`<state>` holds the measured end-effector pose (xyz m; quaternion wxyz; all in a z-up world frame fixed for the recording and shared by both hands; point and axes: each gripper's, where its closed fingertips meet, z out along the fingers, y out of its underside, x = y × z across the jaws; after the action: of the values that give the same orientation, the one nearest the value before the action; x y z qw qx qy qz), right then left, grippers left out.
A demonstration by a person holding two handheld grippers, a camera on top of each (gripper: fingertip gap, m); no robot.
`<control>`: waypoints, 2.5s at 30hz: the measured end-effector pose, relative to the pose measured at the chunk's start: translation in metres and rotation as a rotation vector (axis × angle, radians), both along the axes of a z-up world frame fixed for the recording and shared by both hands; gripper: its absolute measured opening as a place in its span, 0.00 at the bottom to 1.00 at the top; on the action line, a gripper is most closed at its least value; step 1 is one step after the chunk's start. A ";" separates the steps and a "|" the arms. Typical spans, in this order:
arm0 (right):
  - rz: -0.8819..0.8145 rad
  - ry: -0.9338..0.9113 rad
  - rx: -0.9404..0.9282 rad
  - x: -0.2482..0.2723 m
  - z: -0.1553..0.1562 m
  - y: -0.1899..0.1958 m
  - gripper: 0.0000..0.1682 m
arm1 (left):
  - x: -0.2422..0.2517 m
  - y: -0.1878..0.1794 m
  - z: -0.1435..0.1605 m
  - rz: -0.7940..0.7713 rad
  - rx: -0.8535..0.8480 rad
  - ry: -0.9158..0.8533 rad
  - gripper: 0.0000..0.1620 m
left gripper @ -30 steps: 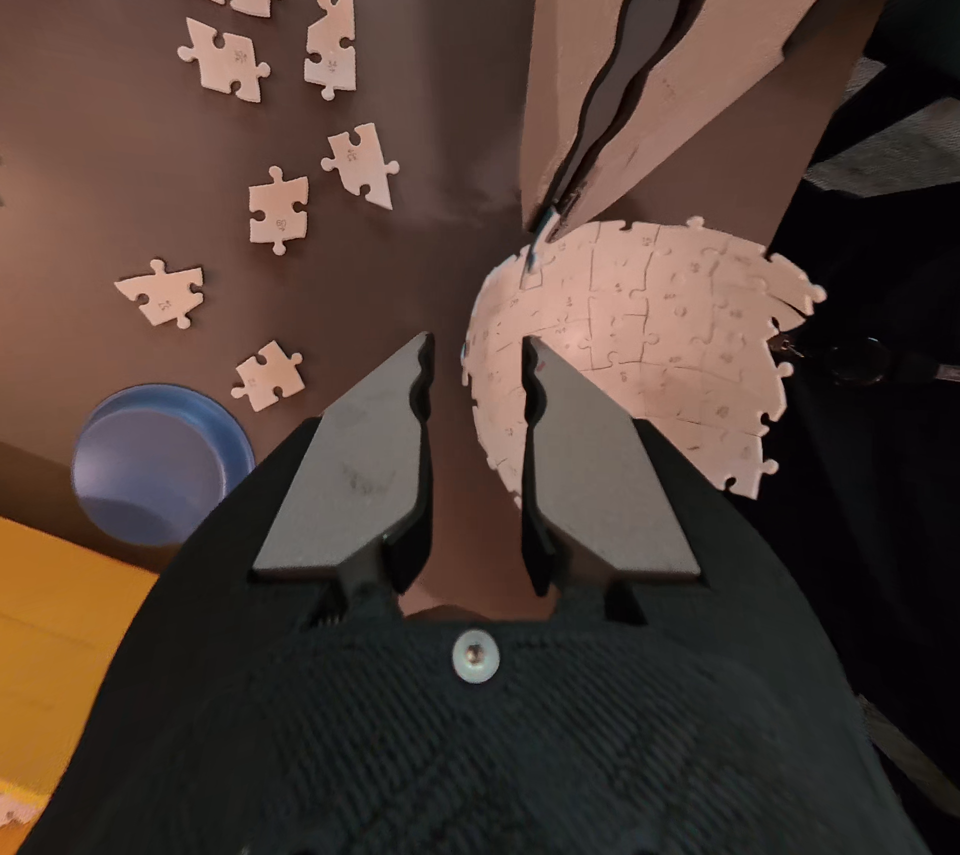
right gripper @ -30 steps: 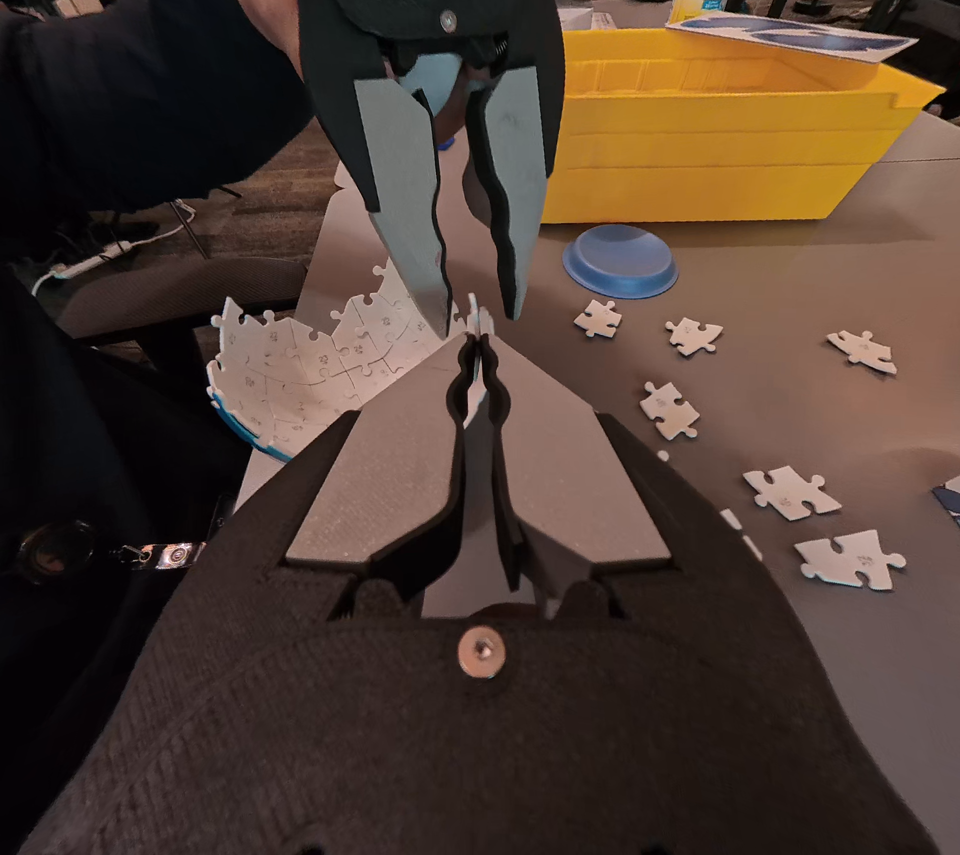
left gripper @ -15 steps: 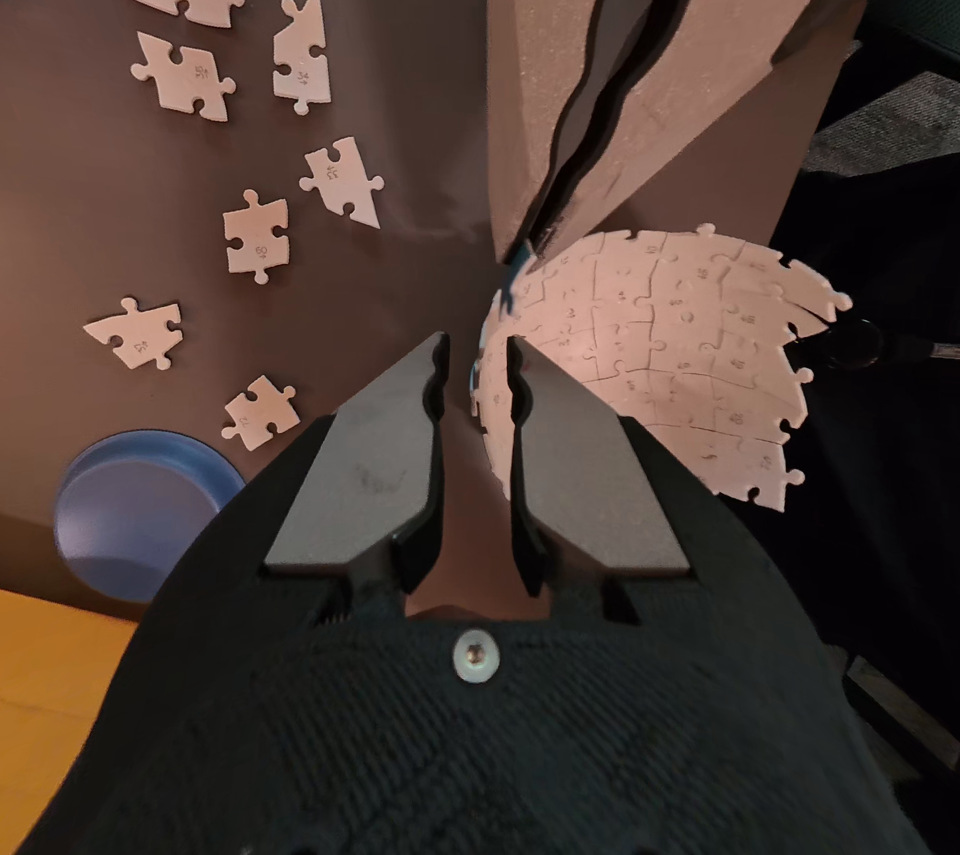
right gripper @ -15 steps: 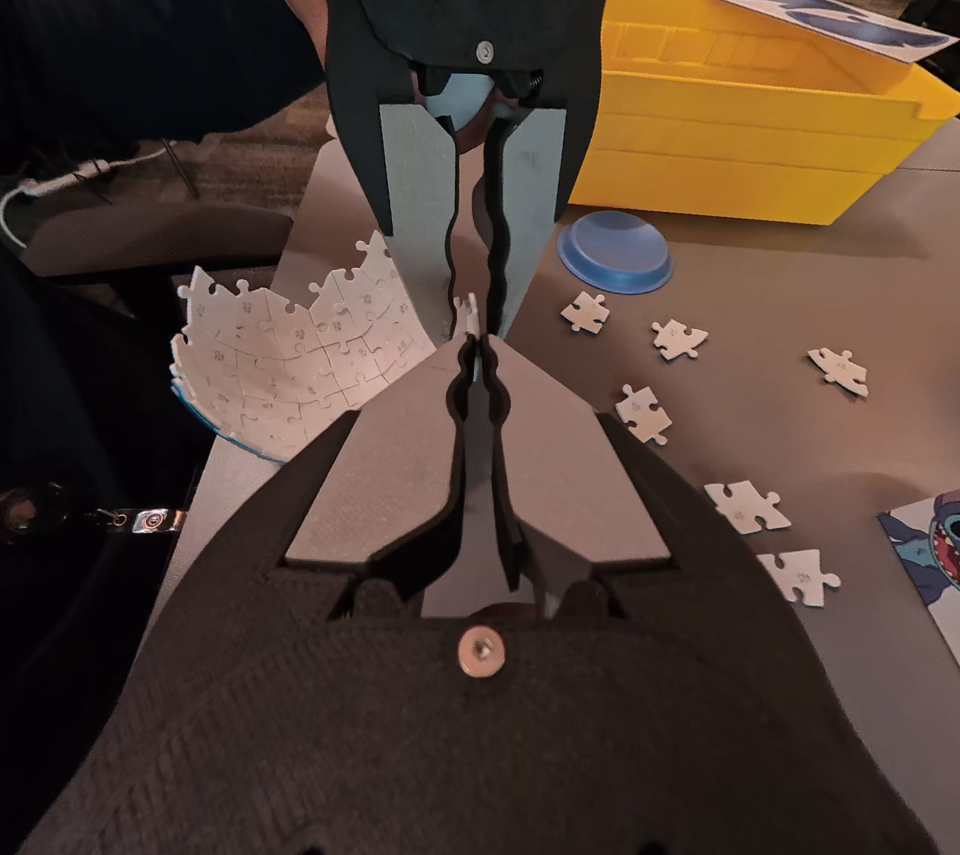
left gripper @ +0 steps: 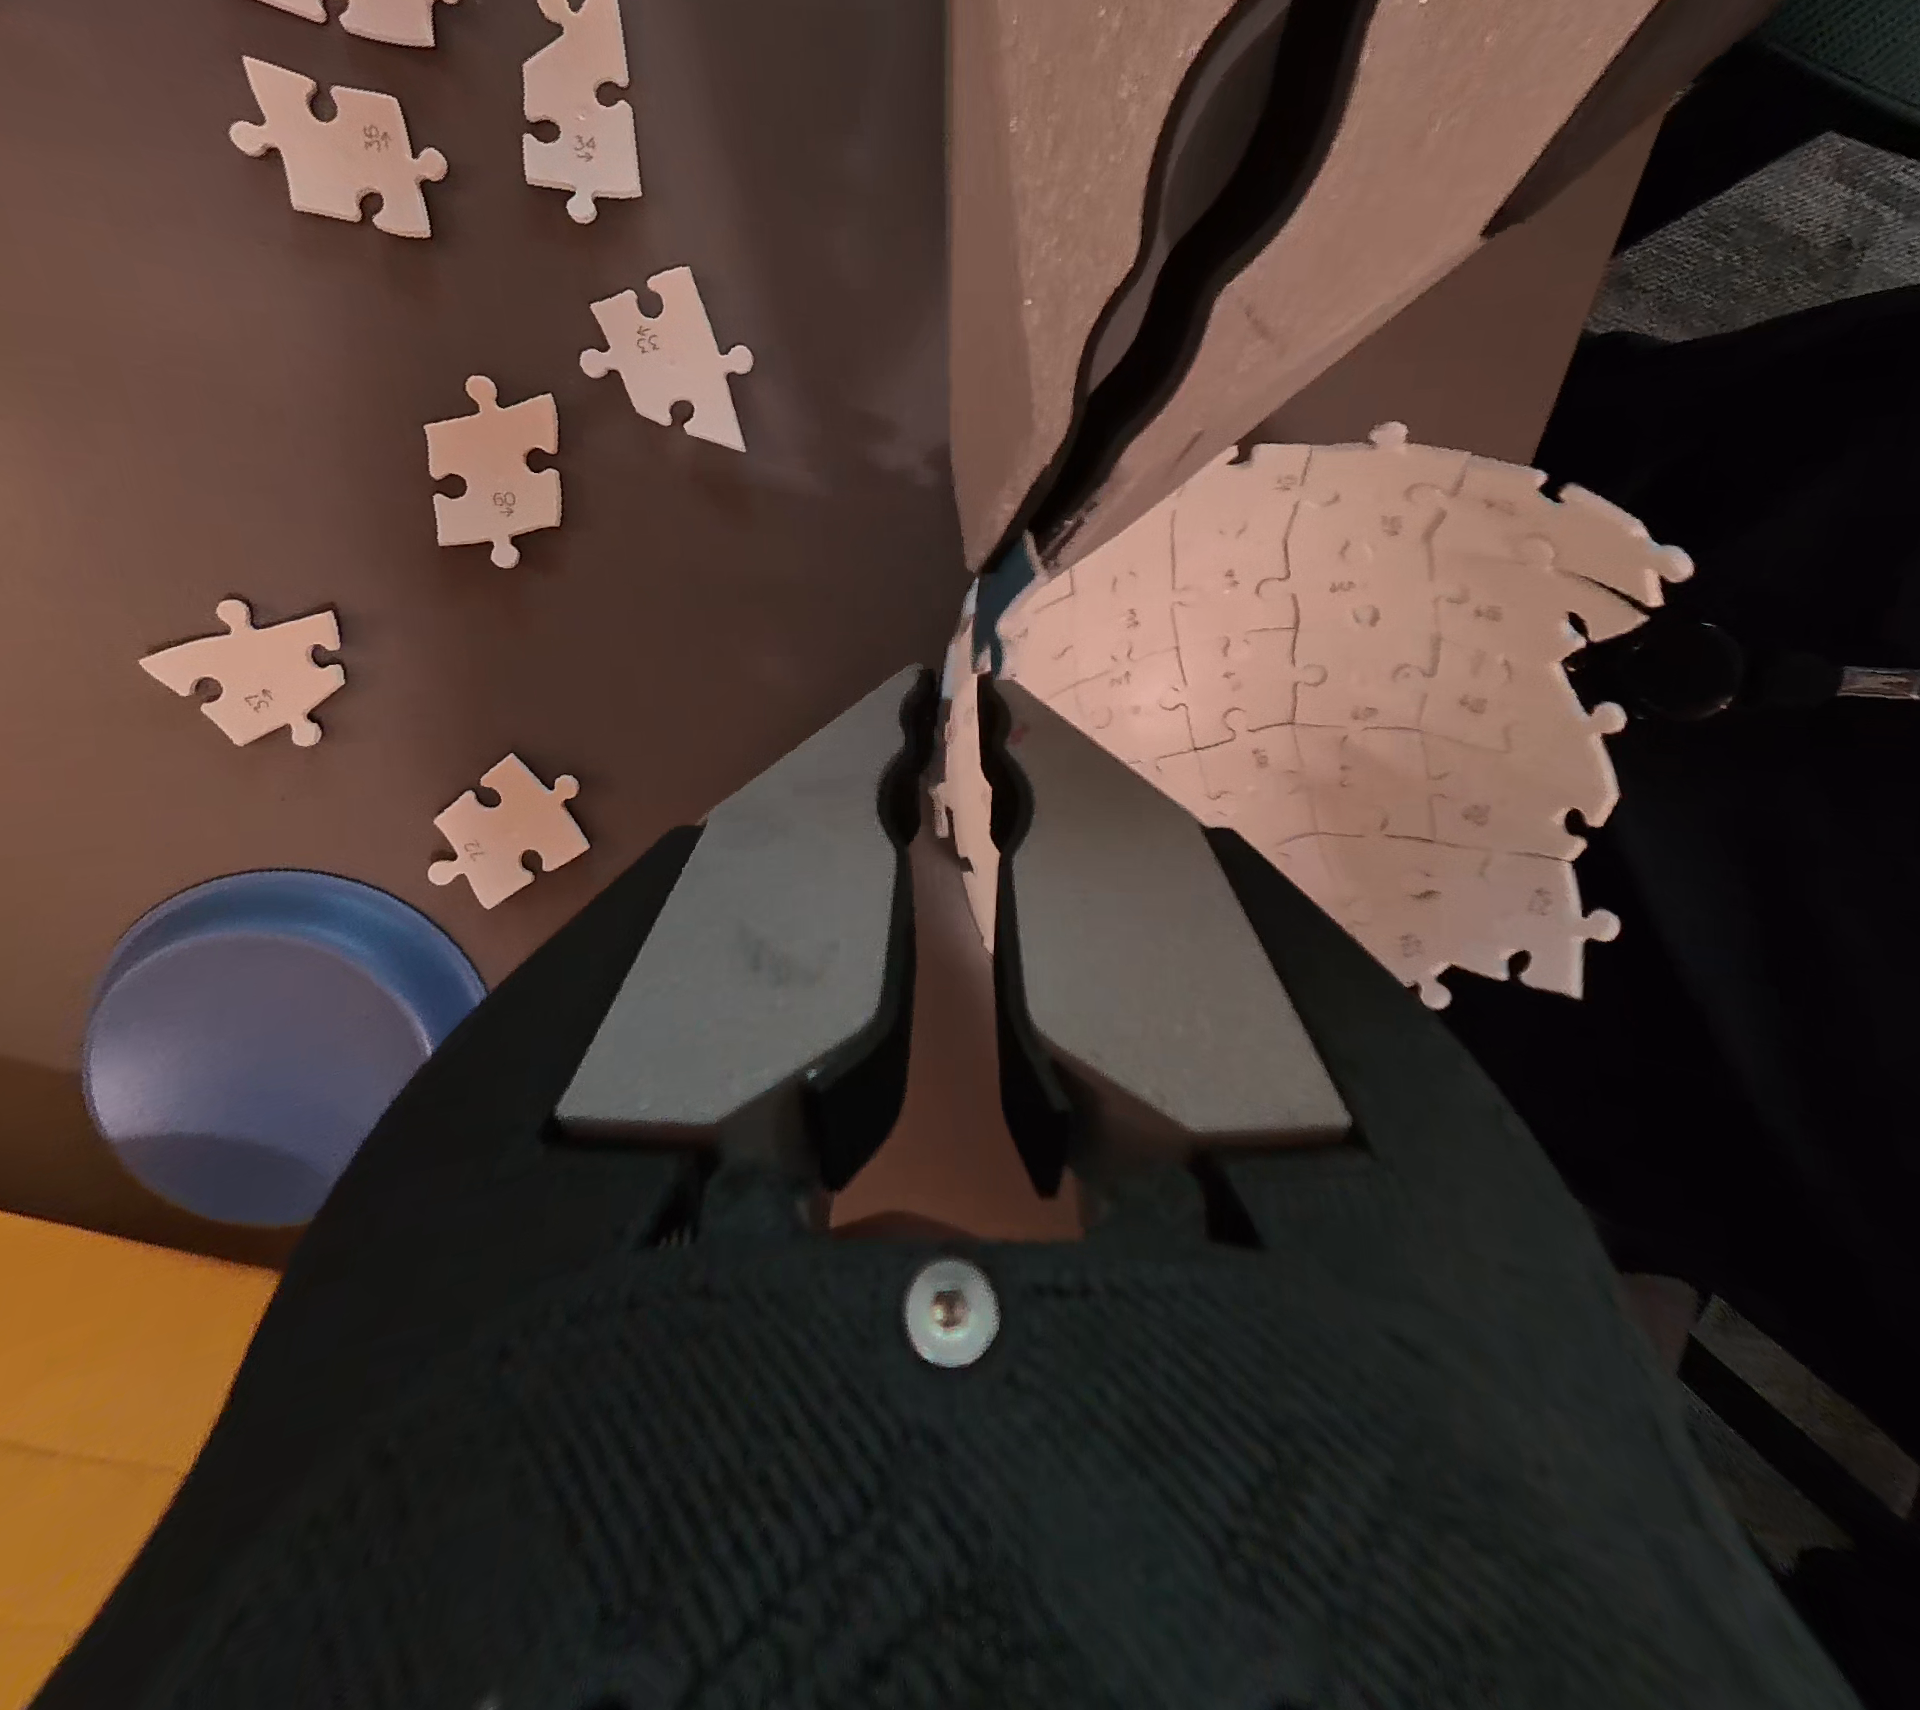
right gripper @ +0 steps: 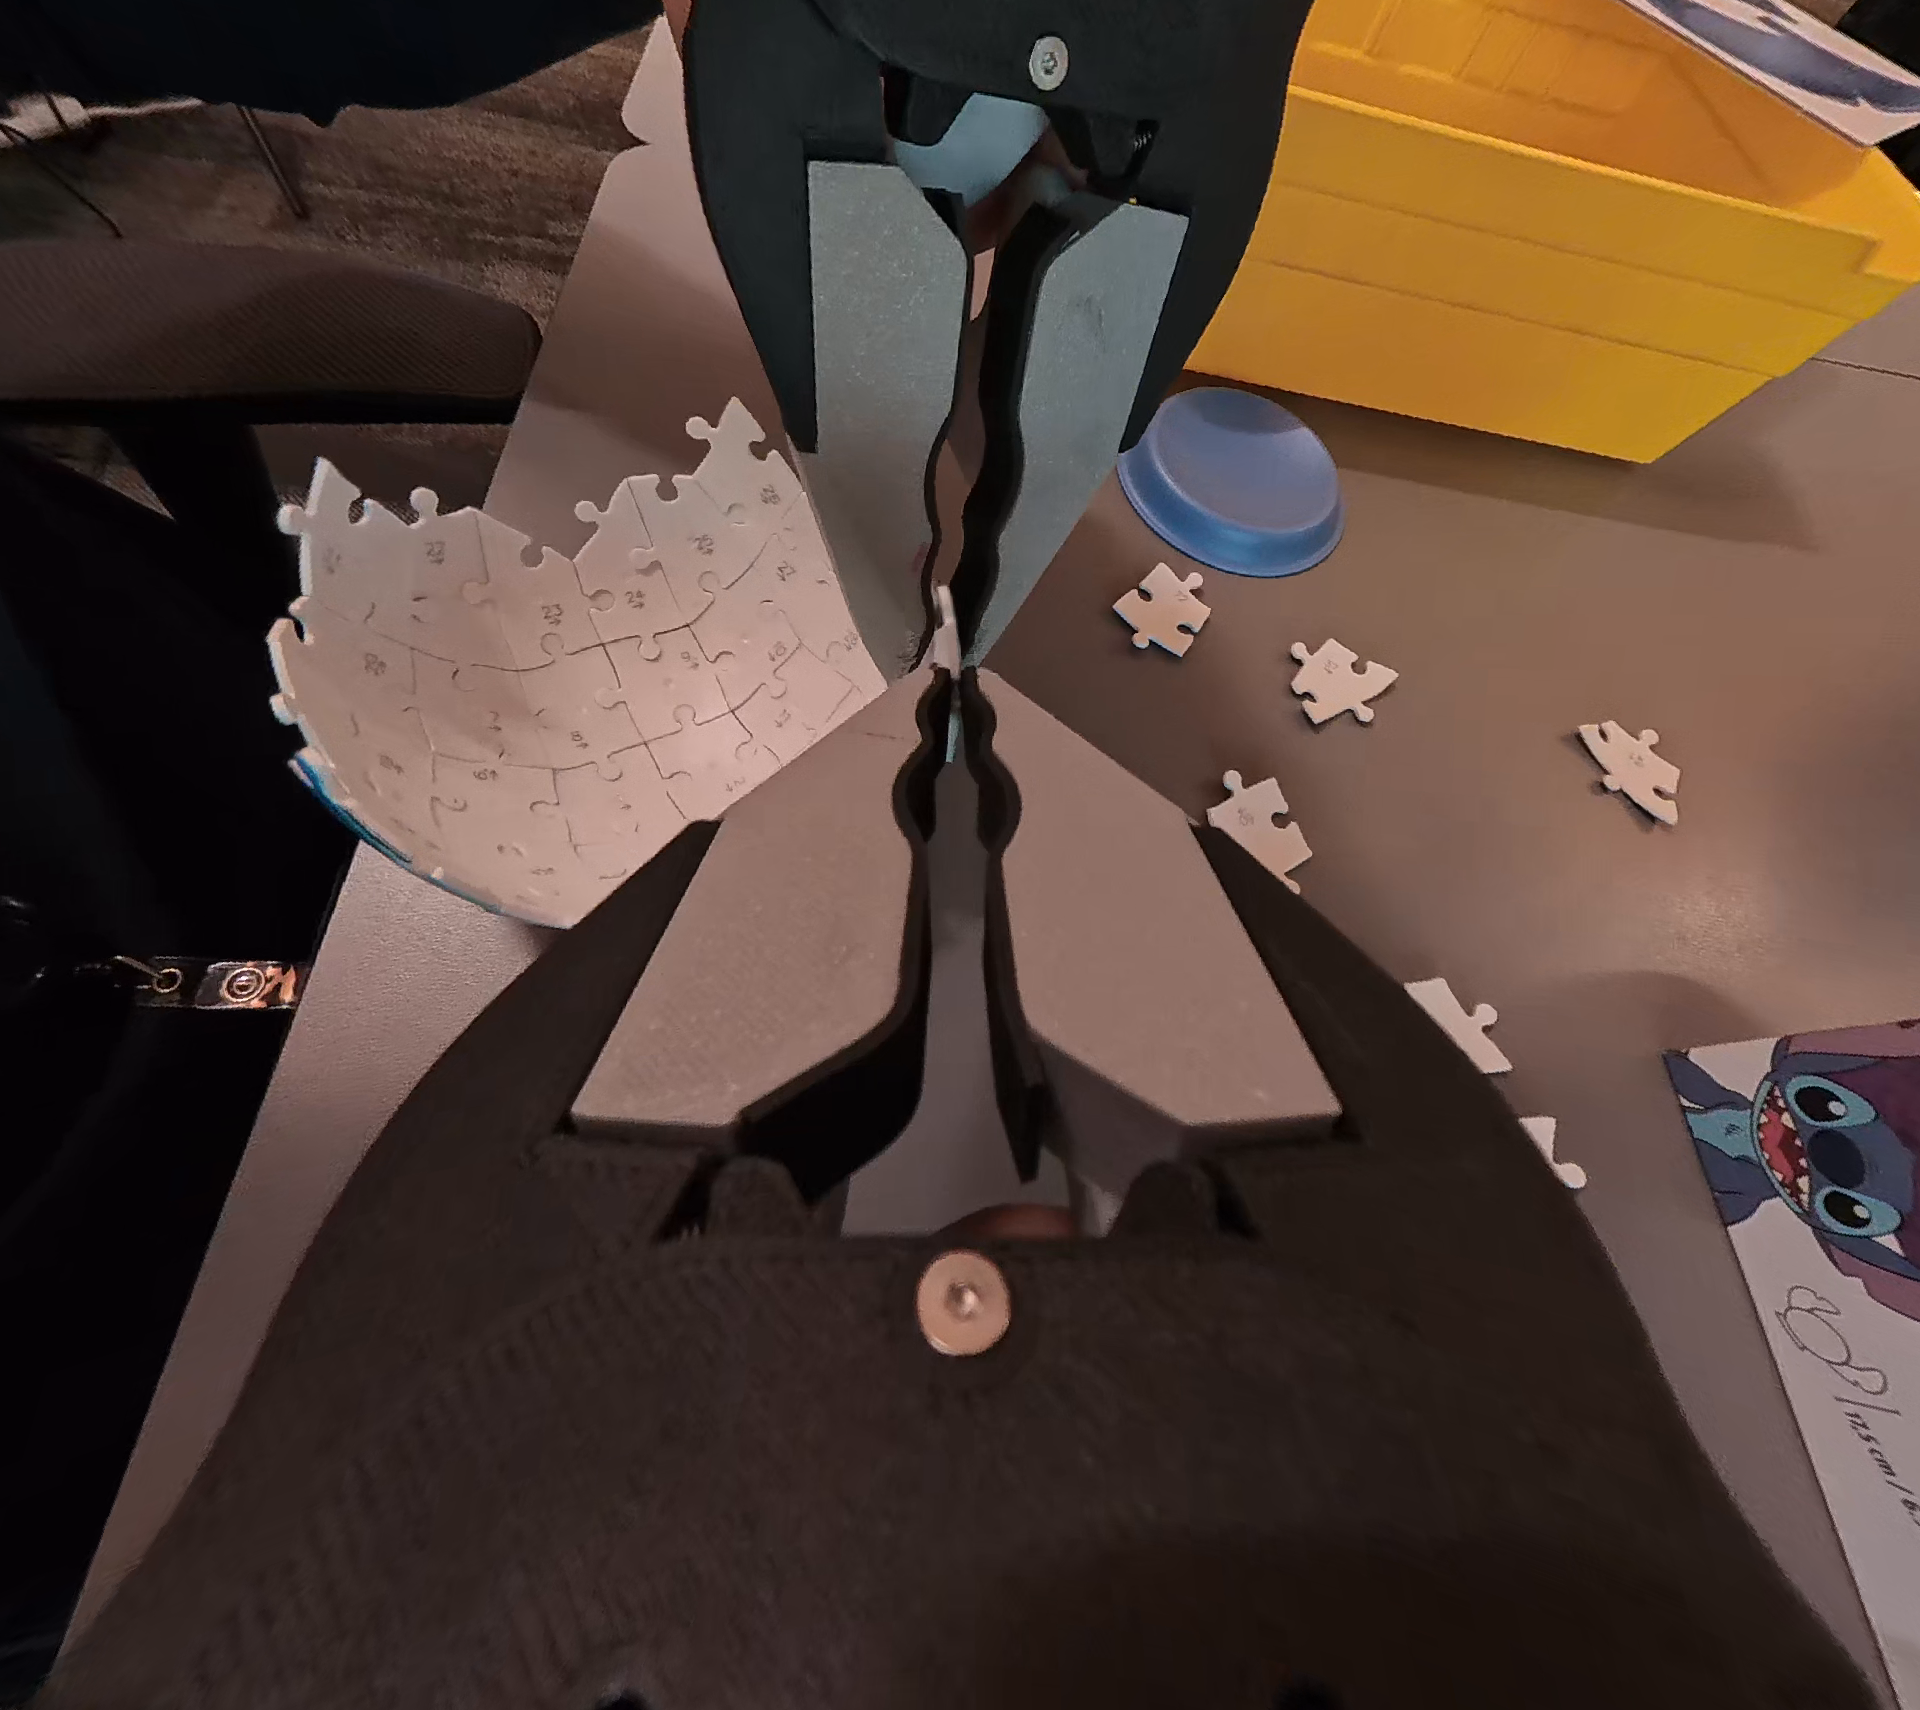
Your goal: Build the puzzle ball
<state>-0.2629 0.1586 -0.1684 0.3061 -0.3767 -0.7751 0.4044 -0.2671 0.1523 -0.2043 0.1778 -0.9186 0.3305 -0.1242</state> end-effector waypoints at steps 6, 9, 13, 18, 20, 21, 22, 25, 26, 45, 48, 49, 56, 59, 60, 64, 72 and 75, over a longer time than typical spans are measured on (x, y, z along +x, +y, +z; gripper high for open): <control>0.000 0.005 0.012 -0.002 0.001 0.000 0.00 | -0.001 0.001 -0.001 0.002 0.001 0.001 0.01; 0.005 0.001 0.027 -0.003 0.000 0.000 0.00 | -0.001 0.001 -0.002 0.006 -0.003 -0.005 0.01; 0.010 -0.011 0.033 -0.004 -0.002 0.001 0.00 | -0.002 0.001 -0.002 0.009 -0.005 -0.009 0.01; 0.017 -0.013 0.025 -0.005 -0.002 0.002 0.00 | -0.002 0.000 -0.003 0.007 -0.001 -0.007 0.01; 0.023 -0.017 0.024 -0.005 -0.004 0.002 0.00 | -0.002 0.000 -0.004 0.008 -0.003 -0.011 0.01; 0.024 -0.018 0.022 -0.005 -0.004 0.002 0.00 | -0.002 0.000 -0.004 0.010 -0.003 -0.012 0.01; 0.025 -0.017 0.019 -0.006 -0.005 0.002 0.00 | -0.002 0.000 -0.005 0.013 -0.005 -0.016 0.01; 0.033 -0.011 0.007 -0.006 -0.005 0.002 0.00 | -0.002 0.000 -0.005 0.018 -0.005 -0.024 0.01; 0.036 -0.008 0.003 -0.006 -0.005 0.002 0.00 | -0.002 0.000 -0.005 0.018 -0.005 -0.025 0.01; 0.022 -0.047 -0.061 -0.013 -0.018 0.016 0.00 | -0.011 0.011 -0.019 0.015 -0.063 -0.038 0.04; 0.028 -0.055 -0.065 -0.015 -0.020 0.014 0.00 | -0.010 0.012 -0.019 0.007 -0.064 -0.054 0.03; 0.028 -0.060 -0.067 -0.015 -0.022 0.014 0.00 | -0.010 0.012 -0.020 0.003 -0.066 -0.058 0.03; 0.003 -0.105 -0.071 -0.019 -0.035 0.018 0.00 | -0.016 0.014 -0.022 -0.006 -0.055 -0.044 0.06; 0.000 -0.113 -0.077 -0.020 -0.037 0.019 0.00 | -0.016 0.015 -0.018 -0.019 -0.034 -0.041 0.07; 0.002 -0.114 -0.084 -0.021 -0.036 0.018 0.00 | -0.016 0.015 -0.016 -0.022 -0.031 -0.046 0.07; -0.010 -0.118 -0.091 -0.021 -0.037 0.021 0.00 | -0.019 0.013 -0.014 -0.020 -0.020 -0.028 0.07; 0.012 -0.068 -0.163 -0.019 -0.022 0.017 0.00 | -0.023 0.011 -0.017 -0.016 -0.013 -0.023 0.06; 0.045 -0.055 -0.183 -0.017 -0.018 0.011 0.00 | -0.024 0.011 -0.019 -0.014 -0.014 -0.025 0.06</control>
<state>-0.2801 0.1691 -0.1868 0.2398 -0.3965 -0.7515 0.4696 -0.2907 0.1630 -0.2232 0.1747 -0.9159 0.3336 -0.1392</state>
